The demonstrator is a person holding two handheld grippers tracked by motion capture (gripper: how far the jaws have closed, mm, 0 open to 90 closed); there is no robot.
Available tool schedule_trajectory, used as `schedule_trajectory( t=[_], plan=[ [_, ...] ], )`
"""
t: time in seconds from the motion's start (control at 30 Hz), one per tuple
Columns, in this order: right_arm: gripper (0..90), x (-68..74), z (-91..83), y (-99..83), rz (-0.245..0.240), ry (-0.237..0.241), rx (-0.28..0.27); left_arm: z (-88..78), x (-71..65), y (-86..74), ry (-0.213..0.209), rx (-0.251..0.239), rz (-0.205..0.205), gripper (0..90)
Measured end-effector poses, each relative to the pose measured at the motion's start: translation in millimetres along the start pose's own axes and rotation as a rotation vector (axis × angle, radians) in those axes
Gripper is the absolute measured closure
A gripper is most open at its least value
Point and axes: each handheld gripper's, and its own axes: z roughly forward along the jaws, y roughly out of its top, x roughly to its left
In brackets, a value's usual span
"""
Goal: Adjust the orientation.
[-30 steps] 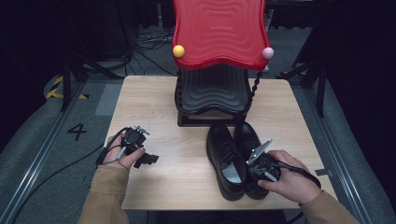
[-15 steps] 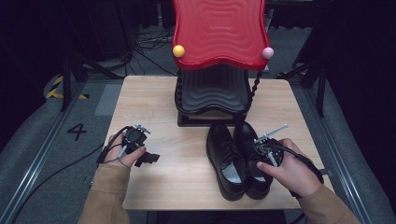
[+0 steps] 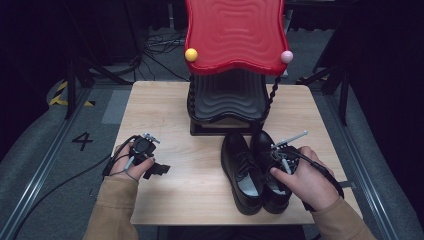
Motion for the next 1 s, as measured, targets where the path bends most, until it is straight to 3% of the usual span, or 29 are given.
schedule_trajectory(
  t=[0.13, 0.23, 0.3, 0.4, 0.5, 0.63, 0.8, 0.87, 0.97, 1.0],
  plan=[
    [45.8, -5.8, 16.7, 6.1, 0.023, -0.020, 0.022, 0.9, -1.0, 1.7, -0.003, 0.002, 0.007, 21.6],
    [47.2, -4.5, 31.2, 11.1, 0.027, -0.020, 0.070, 1.2, -0.5, 1.3, -0.004, 0.003, 0.001, 21.6],
    [58.4, -2.7, 37.9, 14.3, 0.043, -0.056, 0.113, 0.8, 0.9, 0.4, 0.000, 0.001, 0.003, 21.6],
    [62.6, -0.5, 43.5, 15.6, 0.060, -0.069, 0.096, 0.3, 0.8, 0.2, -0.003, -0.002, -0.001, 21.6],
    [65.1, 3.4, 52.0, 14.9, 0.074, -0.126, 0.097, 0.9, -0.6, 0.5, -0.007, 0.001, -0.003, 21.6],
    [66.6, 5.4, 55.4, 14.0, 0.064, -0.160, 0.094, 1.4, -1.2, 1.0, -0.003, 0.003, 0.005, 21.6],
    [65.9, 5.0, 56.9, 13.0, 0.071, -0.157, 0.092, 1.8, -2.5, 1.9, -0.005, 0.006, 0.007, 21.6],
    [63.7, 6.1, 57.9, 11.8, 0.049, -0.164, 0.095, 2.7, -3.0, 2.7, -0.005, 0.009, 0.010, 21.6],
    [59.0, 11.4, 61.4, 8.4, -0.051, -0.194, 0.125, 4.4, -3.3, 3.9, -0.007, 0.013, 0.010, 21.6],
    [59.0, 11.4, 61.4, 8.4, -0.051, -0.194, 0.125, 4.4, -3.3, 3.9, -0.007, 0.013, 0.010, 21.6]
  ],
)
